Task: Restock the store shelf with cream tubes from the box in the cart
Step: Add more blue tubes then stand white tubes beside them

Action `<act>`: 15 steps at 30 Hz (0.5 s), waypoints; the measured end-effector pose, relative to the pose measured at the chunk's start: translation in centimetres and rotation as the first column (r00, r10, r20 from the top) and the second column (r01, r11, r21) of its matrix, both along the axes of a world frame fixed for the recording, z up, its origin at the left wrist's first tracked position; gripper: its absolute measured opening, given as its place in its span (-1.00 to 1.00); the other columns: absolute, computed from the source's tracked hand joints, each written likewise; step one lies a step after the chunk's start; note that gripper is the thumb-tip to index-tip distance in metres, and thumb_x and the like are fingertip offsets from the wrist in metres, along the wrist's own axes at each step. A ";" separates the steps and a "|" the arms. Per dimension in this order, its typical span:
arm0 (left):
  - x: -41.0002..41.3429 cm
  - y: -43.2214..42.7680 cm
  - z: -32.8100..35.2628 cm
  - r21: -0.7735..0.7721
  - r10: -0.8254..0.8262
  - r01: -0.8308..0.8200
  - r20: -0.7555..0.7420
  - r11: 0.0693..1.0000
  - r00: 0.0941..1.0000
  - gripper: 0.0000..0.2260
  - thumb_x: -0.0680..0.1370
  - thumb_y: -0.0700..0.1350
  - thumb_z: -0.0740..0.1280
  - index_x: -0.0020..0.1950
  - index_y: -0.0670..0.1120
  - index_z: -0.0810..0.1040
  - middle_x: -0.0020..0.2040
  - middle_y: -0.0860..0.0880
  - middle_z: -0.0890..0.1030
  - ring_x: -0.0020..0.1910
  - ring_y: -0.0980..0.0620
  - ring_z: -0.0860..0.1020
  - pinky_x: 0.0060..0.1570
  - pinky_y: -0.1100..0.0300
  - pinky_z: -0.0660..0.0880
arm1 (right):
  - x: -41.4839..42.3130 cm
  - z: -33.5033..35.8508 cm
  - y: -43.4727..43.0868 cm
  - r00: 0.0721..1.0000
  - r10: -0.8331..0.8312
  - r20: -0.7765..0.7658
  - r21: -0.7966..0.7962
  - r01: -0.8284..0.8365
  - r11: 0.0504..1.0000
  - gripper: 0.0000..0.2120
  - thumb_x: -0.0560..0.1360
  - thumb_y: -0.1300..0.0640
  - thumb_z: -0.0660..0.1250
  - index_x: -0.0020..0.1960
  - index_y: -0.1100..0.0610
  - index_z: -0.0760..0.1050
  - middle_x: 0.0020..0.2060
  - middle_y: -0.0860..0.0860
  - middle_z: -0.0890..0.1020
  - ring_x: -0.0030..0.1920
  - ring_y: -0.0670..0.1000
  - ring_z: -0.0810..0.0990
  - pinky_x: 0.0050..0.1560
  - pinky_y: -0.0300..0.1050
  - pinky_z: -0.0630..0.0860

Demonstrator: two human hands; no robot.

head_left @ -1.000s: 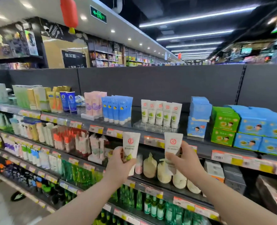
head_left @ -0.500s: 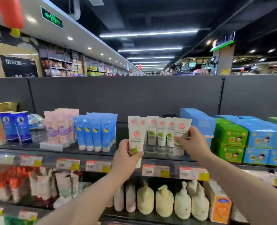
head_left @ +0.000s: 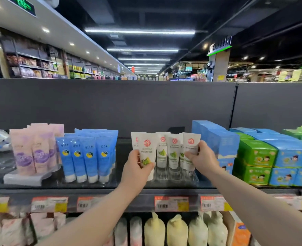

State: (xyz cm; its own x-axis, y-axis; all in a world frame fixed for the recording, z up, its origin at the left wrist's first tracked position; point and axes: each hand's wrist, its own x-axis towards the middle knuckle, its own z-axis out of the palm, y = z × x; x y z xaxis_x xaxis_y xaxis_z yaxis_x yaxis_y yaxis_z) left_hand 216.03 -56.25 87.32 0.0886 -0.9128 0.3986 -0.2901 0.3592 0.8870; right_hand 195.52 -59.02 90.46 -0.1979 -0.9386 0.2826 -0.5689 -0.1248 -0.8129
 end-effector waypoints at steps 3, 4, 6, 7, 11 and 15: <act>-0.7 -0.7 0.4 -0.021 -0.009 0.009 -0.013 1.000 1.000 -0.70 0.48 -0.21 0.40 0.06 0.05 0.36 0.04 0.15 0.53 -0.02 0.23 0.53 -0.11 0.35 0.48 | -0.2 -0.4 -0.8 1.000 0.010 -0.001 0.029 -0.010 1.000 -0.73 0.51 0.14 0.36 0.15 0.12 0.37 0.05 -0.03 0.53 0.03 -0.03 0.47 -0.02 -0.11 0.42; -0.9 -0.8 0.6 -0.026 -0.020 0.019 -0.021 0.999 1.000 -0.70 0.48 -0.22 0.39 0.03 0.09 0.35 0.02 0.18 0.51 -0.03 0.23 0.52 -0.14 0.37 0.48 | -0.3 -0.6 -1.0 1.000 0.017 -0.004 0.038 -0.017 0.999 -0.74 0.50 0.14 0.36 0.14 0.11 0.37 0.04 -0.04 0.53 0.03 -0.03 0.47 -0.02 -0.11 0.42; -1.4 -1.1 0.6 -0.025 -0.041 0.040 -0.034 0.999 0.999 -0.69 0.49 -0.22 0.38 -0.01 0.14 0.34 0.00 0.22 0.49 0.00 0.22 0.51 -0.14 0.37 0.49 | -0.3 -0.8 -1.3 1.000 0.031 -0.001 0.047 -0.031 0.998 -0.75 0.51 0.14 0.35 0.13 0.07 0.36 0.03 -0.07 0.51 0.03 -0.04 0.46 -0.01 -0.12 0.43; -1.6 -1.2 0.5 -0.021 -0.047 0.046 -0.039 0.999 0.998 -0.69 0.49 -0.22 0.38 0.00 0.14 0.34 0.01 0.21 0.50 0.02 0.20 0.52 -0.13 0.36 0.50 | -0.3 -0.9 -1.3 0.999 0.038 0.004 0.047 -0.039 0.998 -0.76 0.51 0.14 0.34 0.13 0.06 0.35 0.02 -0.07 0.50 0.03 -0.05 0.45 -0.01 -0.12 0.43; -2.2 -1.9 0.2 -0.007 -0.043 0.042 -0.053 0.999 0.998 -0.71 0.49 -0.21 0.39 -0.01 0.11 0.36 0.09 0.13 0.53 0.07 0.13 0.54 -0.08 0.30 0.52 | -0.6 -1.1 -1.7 0.999 0.040 -0.030 0.058 -0.038 0.998 -0.75 0.52 0.12 0.35 0.14 0.07 0.36 -0.01 -0.09 0.49 0.01 -0.06 0.44 -0.04 -0.14 0.41; -2.8 -2.5 -0.1 0.012 -0.062 0.063 -0.063 0.998 0.996 -0.71 0.49 -0.21 0.39 0.00 0.11 0.36 0.08 0.14 0.53 0.05 0.17 0.53 -0.11 0.32 0.50 | -0.8 -1.2 -2.3 0.996 0.023 -0.089 0.104 -0.014 0.994 -0.73 0.51 0.06 0.35 0.12 0.13 0.37 0.05 -0.02 0.54 -0.03 -0.04 0.45 -0.07 -0.12 0.44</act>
State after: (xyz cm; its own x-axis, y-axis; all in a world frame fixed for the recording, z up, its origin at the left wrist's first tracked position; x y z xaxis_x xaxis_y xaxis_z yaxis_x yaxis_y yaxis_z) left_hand 213.27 -58.74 87.23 0.0559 -0.9228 0.3813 -0.2110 0.3623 0.9078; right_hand 194.76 -61.27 89.26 -0.1582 -0.9670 0.1996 -0.6391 -0.0538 -0.7673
